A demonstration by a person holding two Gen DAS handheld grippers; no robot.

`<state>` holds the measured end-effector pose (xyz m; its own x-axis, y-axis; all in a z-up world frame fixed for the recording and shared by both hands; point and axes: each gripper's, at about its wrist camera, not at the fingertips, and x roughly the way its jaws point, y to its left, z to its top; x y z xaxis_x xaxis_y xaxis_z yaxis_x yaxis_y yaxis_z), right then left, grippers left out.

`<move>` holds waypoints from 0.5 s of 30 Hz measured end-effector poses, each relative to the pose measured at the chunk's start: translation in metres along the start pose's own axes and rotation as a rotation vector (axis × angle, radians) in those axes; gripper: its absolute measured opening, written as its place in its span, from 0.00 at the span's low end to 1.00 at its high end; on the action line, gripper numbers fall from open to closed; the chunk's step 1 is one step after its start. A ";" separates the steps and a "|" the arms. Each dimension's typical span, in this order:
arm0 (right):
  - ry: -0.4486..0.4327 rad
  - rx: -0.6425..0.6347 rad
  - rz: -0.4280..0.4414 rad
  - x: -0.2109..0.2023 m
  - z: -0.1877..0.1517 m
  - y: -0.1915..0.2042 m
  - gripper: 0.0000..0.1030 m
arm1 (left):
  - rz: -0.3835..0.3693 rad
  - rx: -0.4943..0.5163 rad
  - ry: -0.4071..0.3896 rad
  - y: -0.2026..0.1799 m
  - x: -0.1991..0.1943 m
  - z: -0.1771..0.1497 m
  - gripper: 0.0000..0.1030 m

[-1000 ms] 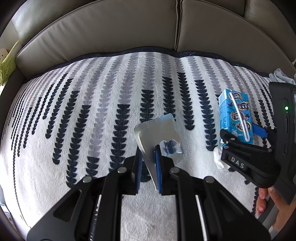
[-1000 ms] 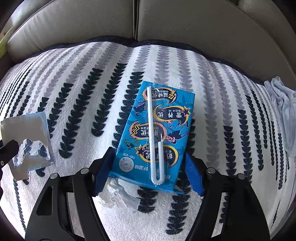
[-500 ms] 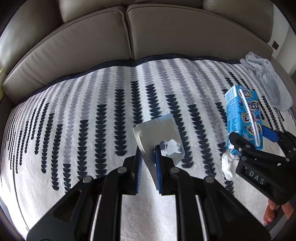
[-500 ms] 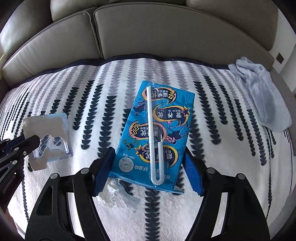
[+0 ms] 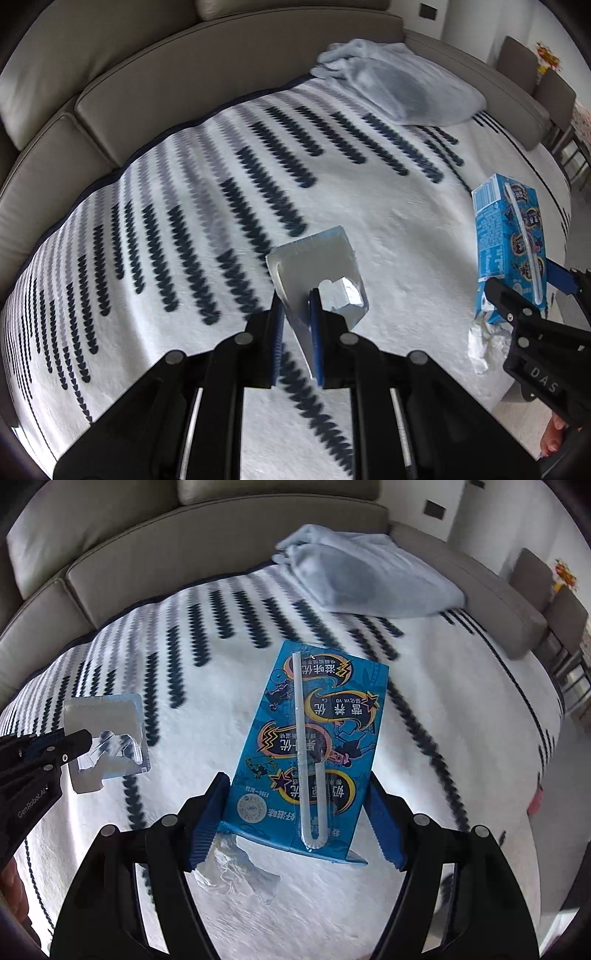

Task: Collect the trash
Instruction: 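Carry the tray and carton over the bin and open the right tool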

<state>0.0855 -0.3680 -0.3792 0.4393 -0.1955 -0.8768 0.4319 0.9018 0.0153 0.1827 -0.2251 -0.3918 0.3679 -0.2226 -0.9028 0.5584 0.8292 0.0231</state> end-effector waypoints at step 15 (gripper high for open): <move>0.070 0.434 -0.252 -0.067 -0.160 -0.279 0.67 | -0.242 0.410 0.014 -0.322 -0.022 -0.037 0.14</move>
<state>-0.1907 -0.5449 -0.4011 0.2317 -0.3468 -0.9089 0.8117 0.5839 -0.0159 -0.0327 -0.4685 -0.3953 0.1829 -0.3755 -0.9086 0.8752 0.4831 -0.0235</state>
